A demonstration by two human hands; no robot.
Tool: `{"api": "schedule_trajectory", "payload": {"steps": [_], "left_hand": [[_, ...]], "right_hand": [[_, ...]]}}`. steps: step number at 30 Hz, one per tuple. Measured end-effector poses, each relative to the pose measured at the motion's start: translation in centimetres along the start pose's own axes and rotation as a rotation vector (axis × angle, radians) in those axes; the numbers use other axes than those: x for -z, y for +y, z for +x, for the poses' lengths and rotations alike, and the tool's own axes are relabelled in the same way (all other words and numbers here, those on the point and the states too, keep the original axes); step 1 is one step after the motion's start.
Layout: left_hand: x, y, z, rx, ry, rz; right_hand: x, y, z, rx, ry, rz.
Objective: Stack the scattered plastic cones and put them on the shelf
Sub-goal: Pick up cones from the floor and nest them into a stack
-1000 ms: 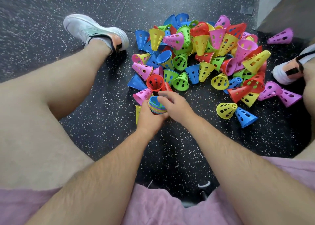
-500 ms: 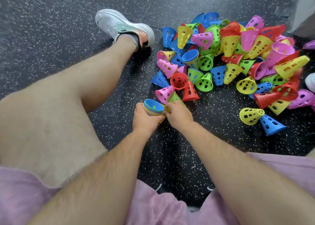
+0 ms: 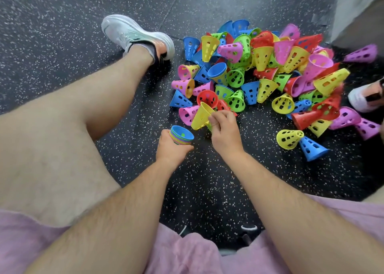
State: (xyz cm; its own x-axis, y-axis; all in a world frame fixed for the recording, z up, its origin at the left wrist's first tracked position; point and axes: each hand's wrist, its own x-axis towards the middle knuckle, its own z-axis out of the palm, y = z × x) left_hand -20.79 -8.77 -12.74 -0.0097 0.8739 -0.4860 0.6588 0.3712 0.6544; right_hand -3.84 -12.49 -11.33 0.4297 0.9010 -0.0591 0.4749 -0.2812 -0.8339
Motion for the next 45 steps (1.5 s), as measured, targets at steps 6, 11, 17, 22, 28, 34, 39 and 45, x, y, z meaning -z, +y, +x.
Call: {"api": "schedule_trajectory", "payload": {"steps": [6, 11, 17, 22, 28, 34, 39, 45], "left_hand": [[-1.2, 1.2, -0.6, -0.058, -0.043, -0.05], [-1.9, 1.8, -0.6, -0.08, -0.073, -0.088], [-2.4, 1.6, -0.3, -0.072, -0.087, -0.084], [-2.6, 1.0, 0.2, -0.072, -0.097, -0.085], [-2.7, 0.7, 0.7, -0.066, -0.091, -0.074], [-3.0, 0.6, 0.7, -0.065, -0.097, -0.052], [-3.1, 0.8, 0.5, -0.06, -0.107, -0.047], [-3.6, 1.0, 0.2, -0.085, -0.12, -0.016]], "right_hand": [[-0.1, -0.2, -0.6, 0.143, -0.179, -0.029], [-0.7, 0.2, -0.8, 0.161, -0.305, -0.113], [0.3, 0.6, 2.2, 0.118, -0.214, -0.332], [-0.1, 1.0, 4.5, 0.252, -0.27, -0.622], [-0.6, 1.7, 4.4, 0.212, -0.255, -0.728], [-0.2, 2.1, 3.7, 0.224, -0.263, -0.826], [1.0, 2.5, 3.0, 0.204, -0.225, -0.84], [2.6, 3.6, 1.7, 0.1, -0.172, -0.68]]}}
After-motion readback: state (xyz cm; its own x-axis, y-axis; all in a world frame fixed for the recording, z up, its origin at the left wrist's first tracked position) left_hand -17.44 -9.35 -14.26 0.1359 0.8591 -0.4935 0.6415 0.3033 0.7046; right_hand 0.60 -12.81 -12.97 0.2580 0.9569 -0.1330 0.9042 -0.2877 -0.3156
